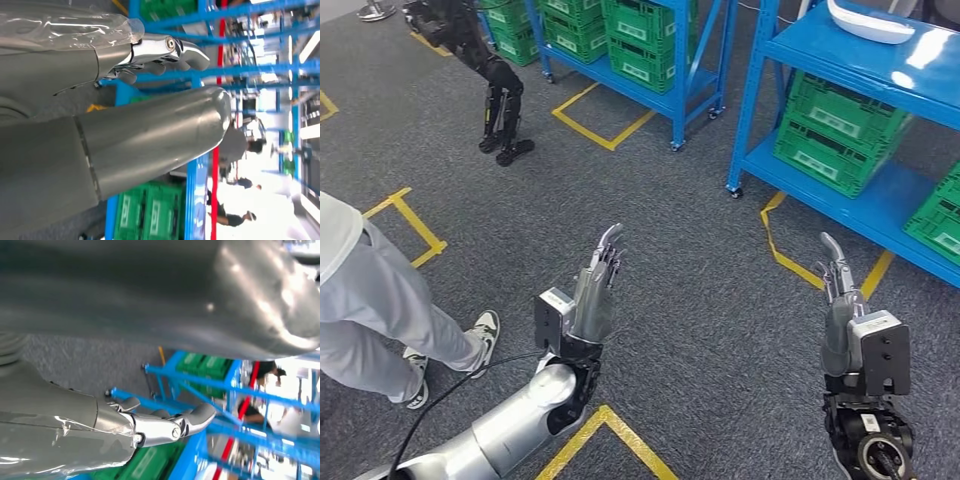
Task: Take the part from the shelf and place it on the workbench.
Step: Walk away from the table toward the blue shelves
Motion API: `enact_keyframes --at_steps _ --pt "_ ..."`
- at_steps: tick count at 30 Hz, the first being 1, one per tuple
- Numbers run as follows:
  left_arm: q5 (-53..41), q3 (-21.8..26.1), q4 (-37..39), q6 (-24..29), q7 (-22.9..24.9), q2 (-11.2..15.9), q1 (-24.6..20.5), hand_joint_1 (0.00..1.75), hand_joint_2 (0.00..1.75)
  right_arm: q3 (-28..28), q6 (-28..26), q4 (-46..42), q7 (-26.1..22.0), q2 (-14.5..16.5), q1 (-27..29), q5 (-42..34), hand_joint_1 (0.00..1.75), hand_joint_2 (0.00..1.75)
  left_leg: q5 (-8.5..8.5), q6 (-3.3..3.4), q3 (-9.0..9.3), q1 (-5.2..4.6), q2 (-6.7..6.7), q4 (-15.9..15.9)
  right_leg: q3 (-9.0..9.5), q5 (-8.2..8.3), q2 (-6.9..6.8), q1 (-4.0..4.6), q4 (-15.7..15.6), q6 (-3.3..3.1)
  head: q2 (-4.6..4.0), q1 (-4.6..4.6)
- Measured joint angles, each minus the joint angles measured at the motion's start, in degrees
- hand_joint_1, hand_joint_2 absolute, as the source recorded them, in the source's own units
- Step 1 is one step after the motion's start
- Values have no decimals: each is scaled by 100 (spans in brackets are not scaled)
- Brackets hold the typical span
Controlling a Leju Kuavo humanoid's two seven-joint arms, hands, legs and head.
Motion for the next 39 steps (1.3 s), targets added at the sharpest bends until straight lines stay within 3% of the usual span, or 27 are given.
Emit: enact_keyframes --at_steps 2,4,5,6,8,10,12,14,16,18,20,21,22,24,26,27,29,30,32,33,35,36,37,39 --pt "7 0 0 -5 -13 2 -9 0 0 1 -8 -1 -5 2 -9 -4 0 0 -326 -30 -252 25 -306 560 -1 26 122 -9 -17 -61 0 -41" --pt "11 0 3 -13 -16 7 3 0 0 3 -15 1 -8 3 -5 -10 0 0 -634 -18 -661 21 -464 1338 -25 43 253 9 -17 -96 0 -86" --pt "13 0 6 -14 -16 10 11 0 0 4 -17 3 -8 3 1 -13 0 0 -667 0 -796 15 -484 1560 -36 52 328 24 -17 -110 0 -100" --pt "13 0 9 -15 -16 14 14 0 0 6 -16 4 -8 3 6 -15 0 0 -590 29 -823 8 -496 1559 -42 60 405 39 -17 -119 0 -106" --pt "14 0 13 -15 -16 18 9 0 0 8 -11 5 -13 3 9 -16 0 0 -204 121 -563 -22 -583 964 -43 75 558 55 -18 -126 0 -112" --pt "14 0 13 -15 -16 21 -11 0 0 9 -4 5 -25 5 7 -18 0 0 85 206 -213 -48 -783 226 -56 92 690 61 -14 -105 0 -107" --pt "19 0 13 -18 -17 24 -30 0 0 10 -1 8 -41 6 7 -23 0 0 138 229 -82 -70 -846 -62 -86 114 802 40 -17 -54 0 -102" --pt "27 0 13 -26 -17 17 -41 0 0 9 -3 14 -50 6 13 -32 0 0 178 235 -44 -67 -717 -140 -110 133 871 21 -31 9 0 -109" --pt "31 0 14 -39 -20 0 -52 0 0 7 -10 20 -56 5 11 -37 0 0 232 266 20 -37 -585 -254 -216 -9 656 44 160 63 0 -70" --pt "34 0 15 -51 -22 -11 -54 0 0 5 -15 24 -57 5 11 -39 0 0 252 293 52 -32 -457 -306 -507 -378 334 42 806 120 0 -7" --pt "43 0 20 -54 -20 -14 -48 0 0 10 -15 27 -53 5 27 -42 0 0 247 300 49 -33 -322 -304 -805 -653 213 -9 1497 186 0 25" --pt "46 0 22 -54 -18 -17 -46 0 0 12 -17 30 -52 5 35 -42 0 0 241 294 48 -30 -257 -302 -840 -651 183 -38 1605 217 0 31" --pt "47 0 24 -54 -17 -20 -45 0 0 13 -19 33 -51 5 37 -43 0 0 231 280 50 -23 -195 -296 -759 -546 153 -67 1478 246 0 37" --pt "47 0 26 -54 -16 -23 -47 0 0 12 -23 36 -51 5 34 -43 0 0 190 218 56 -13 -84 -255 -361 -221 -34 -100 743 304 0 45" --pt "46 0 26 -54 -17 -21 -55 0 0 14 -23 34 -51 5 24 -43 0 0 137 134 38 -40 7 -167 -41 -70 -237 -79 153 260 0 60" --pt "46 0 26 -54 -18 -20 -58 0 0 14 -23 35 -50 5 23 -43 0 0 123 104 28 -61 55 -134 0 -78 -272 -60 61 212 0 51" --pt "46 0 26 -54 -18 -20 -63 0 0 15 -23 37 -51 5 31 -43 0 0 103 55 22 -61 166 -105 -17 -66 -134 -41 61 87 0 10" --pt "46 0 26 -54 -17 -20 -67 0 0 14 -23 36 -53 5 32 -43 0 0 50 26 13 -40 115 -54 -26 -55 -59 -36 59 49 0 -3" --pt "46 0 27 -54 -20 -20 -74 0 0 14 -23 33 -54 6 19 -42 0 0 -219 -22 -148 6 -166 345 -34 -29 78 -37 49 -23 0 -27" --pt "46 0 30 -54 -21 -18 -73 0 0 15 -23 33 -54 7 13 -42 0 0 -410 -26 -319 18 -336 712 -45 -18 143 -33 48 -50 0 -48" --pt "54 0 45 -54 -20 -11 -63 0 0 16 -27 39 -46 7 11 -42 0 0 -681 -12 -701 19 -461 1446 -68 -1 284 -12 48 -91 0 -87" --pt "62 0 54 -54 -18 -5 -61 0 0 17 -40 43 -40 6 12 -38 0 0 -683 4 -804 16 -479 1609 -75 5 344 2 48 -105 0 -100" --pt "70 0 62 -54 -17 1 -65 0 0 17 -64 46 -32 6 12 -28 0 0 -579 29 -800 12 -489 1551 -79 11 402 13 48 -113 0 -110" --pt "81 0 68 -51 -16 9 -94 0 0 19 -140 49 -8 7 7 10 0 0 -180 99 -501 -3 -519 878 -77 22 487 24 48 -113 0 -133"
